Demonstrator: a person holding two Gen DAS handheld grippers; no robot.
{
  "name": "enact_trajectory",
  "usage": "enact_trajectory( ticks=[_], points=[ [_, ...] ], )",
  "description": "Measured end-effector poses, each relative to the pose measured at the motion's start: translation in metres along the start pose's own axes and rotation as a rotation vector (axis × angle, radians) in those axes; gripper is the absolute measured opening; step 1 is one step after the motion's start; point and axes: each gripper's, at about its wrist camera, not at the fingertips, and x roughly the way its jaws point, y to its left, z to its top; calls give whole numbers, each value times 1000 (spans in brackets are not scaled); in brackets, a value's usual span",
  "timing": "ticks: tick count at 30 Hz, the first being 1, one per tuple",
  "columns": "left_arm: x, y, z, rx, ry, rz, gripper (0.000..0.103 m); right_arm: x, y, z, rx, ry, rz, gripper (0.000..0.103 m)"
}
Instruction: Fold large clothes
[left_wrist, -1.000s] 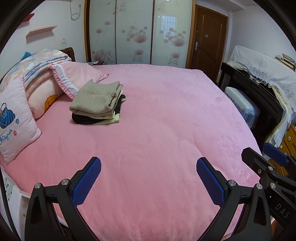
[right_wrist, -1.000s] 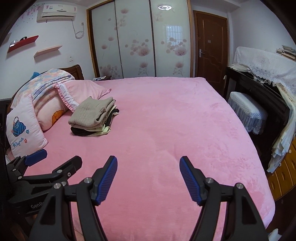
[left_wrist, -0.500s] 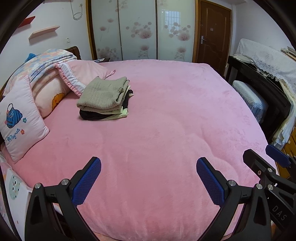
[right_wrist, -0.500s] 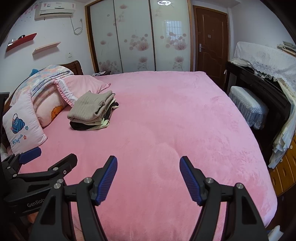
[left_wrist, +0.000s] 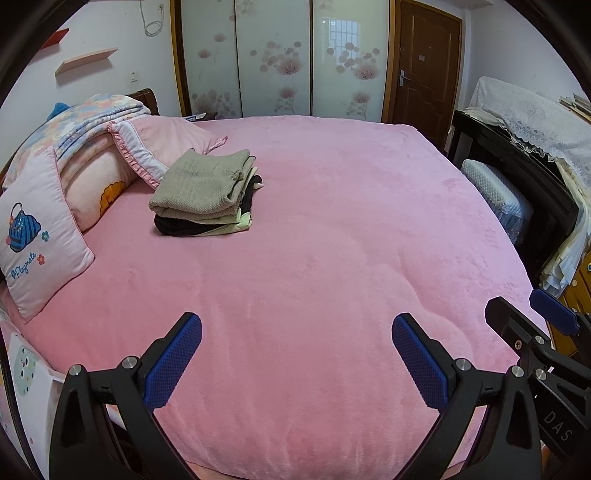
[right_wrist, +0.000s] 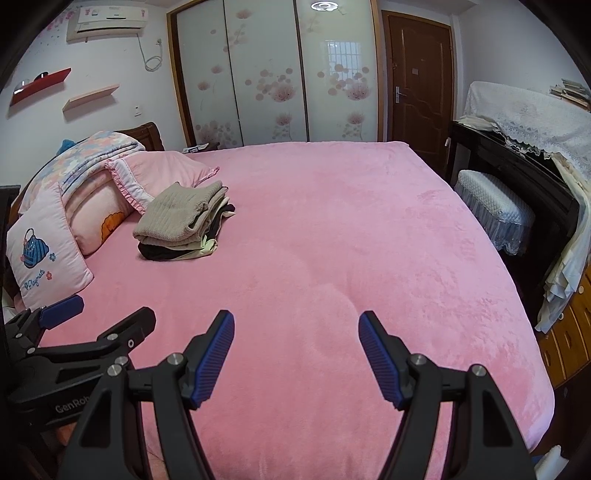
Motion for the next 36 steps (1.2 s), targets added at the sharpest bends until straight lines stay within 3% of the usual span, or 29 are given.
enact_trajectory(
  ticks=[36],
  points=[
    [2,-6,0,21,12,-9,102,0,-3,0,0,-1,-2,70]
  ],
)
